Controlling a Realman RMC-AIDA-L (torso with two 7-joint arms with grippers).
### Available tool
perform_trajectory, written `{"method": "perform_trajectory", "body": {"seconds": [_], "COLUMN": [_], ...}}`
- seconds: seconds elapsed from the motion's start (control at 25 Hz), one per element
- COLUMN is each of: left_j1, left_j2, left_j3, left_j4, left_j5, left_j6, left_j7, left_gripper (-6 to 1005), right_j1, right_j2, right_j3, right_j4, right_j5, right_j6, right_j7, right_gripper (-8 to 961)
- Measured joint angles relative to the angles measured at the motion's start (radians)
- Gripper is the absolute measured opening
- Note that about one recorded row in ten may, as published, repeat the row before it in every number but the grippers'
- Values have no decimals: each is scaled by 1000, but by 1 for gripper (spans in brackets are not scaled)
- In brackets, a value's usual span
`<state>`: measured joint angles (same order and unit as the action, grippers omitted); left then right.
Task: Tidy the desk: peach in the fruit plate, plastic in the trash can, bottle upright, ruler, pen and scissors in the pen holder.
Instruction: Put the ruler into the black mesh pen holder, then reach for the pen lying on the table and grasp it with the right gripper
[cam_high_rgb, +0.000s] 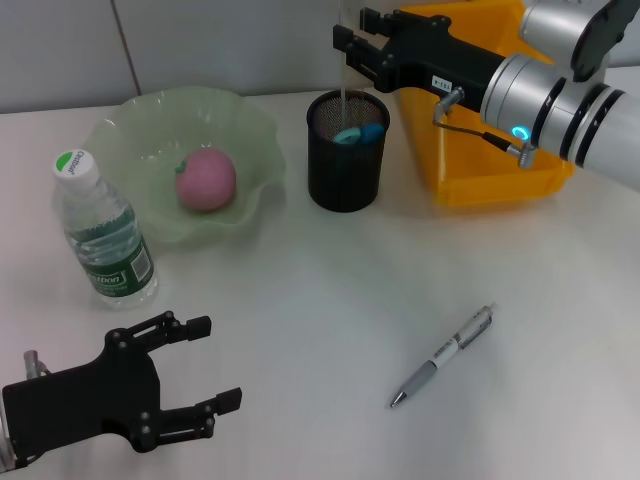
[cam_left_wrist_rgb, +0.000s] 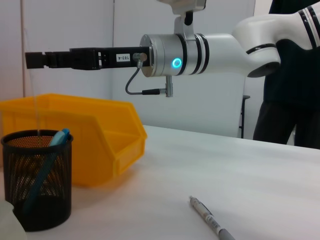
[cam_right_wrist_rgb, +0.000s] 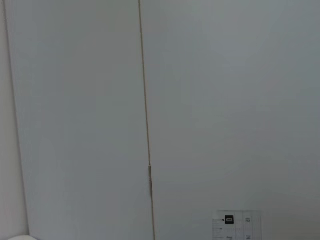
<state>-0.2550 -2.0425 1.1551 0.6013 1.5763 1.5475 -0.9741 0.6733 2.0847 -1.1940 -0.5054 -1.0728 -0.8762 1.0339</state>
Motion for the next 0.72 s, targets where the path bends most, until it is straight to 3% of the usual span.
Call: {"method": "perform_trajectory", "body": {"seconds": [0.36,0.56,0.72], "left_j1": [0,0,0], "left_j2": [5,5,5], "left_j3": [-14,-27,-28], "left_j4": [-3,0,-1], "left_j5": [-1,3,4], "left_j6": [13,20,23], "left_j7": [0,0,0], "left_gripper": [843,843,843], "right_j1": [-10,-12,-29], "right_j2": [0,0,0], "right_j3": [1,1,0], "right_j4": [-4,-8,-10], "right_j5": [16,21,101], "right_j6": [-16,-29,-52], "right_j7": [-13,-15,-15], "right_gripper": [433,621,622]}}
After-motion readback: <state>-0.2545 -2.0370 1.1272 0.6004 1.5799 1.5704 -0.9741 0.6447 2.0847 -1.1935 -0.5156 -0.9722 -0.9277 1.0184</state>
